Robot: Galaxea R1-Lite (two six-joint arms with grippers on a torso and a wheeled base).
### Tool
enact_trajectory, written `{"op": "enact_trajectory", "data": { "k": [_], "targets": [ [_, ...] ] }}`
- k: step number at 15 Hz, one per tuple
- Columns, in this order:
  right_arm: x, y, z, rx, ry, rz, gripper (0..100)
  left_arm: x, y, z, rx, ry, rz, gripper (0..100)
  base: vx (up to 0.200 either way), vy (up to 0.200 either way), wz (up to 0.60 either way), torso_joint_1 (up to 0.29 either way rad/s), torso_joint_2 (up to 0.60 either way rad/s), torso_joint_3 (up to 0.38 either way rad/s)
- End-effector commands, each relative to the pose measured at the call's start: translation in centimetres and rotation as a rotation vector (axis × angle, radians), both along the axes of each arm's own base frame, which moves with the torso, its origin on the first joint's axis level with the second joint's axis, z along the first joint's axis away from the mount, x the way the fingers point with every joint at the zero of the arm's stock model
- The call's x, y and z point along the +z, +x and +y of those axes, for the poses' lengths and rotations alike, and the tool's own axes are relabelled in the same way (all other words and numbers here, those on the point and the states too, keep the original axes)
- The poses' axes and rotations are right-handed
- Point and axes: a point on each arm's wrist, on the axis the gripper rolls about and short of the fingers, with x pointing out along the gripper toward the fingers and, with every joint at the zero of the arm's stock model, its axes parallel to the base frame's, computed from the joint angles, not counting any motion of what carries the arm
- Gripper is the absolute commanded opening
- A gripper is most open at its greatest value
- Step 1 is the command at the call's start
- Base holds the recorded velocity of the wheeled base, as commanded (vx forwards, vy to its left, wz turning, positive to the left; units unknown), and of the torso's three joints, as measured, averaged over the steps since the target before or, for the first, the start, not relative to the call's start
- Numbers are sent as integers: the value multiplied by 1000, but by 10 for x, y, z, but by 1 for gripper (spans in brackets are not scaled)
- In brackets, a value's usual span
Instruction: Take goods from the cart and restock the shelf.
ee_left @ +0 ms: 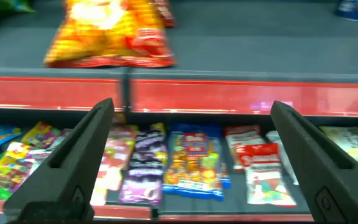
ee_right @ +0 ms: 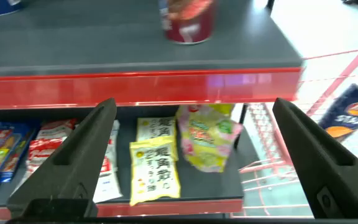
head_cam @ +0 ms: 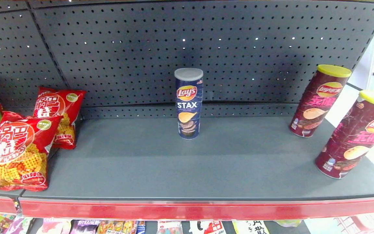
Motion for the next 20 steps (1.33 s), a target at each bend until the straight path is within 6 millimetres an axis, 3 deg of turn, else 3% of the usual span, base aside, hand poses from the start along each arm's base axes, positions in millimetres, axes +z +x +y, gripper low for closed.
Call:
{"op": "enact_trajectory", "data": {
  "k": [1,20],
  "targets": [
    [0,0,0,-1,0,3,100,0,0,0,0,-1,1,100,0,-200,0,-2,2,2],
    [0,0,0,0,-2,1,100,0,0,0,0,-1,1,100,0,-200,0,2,3,3]
  ]
}}
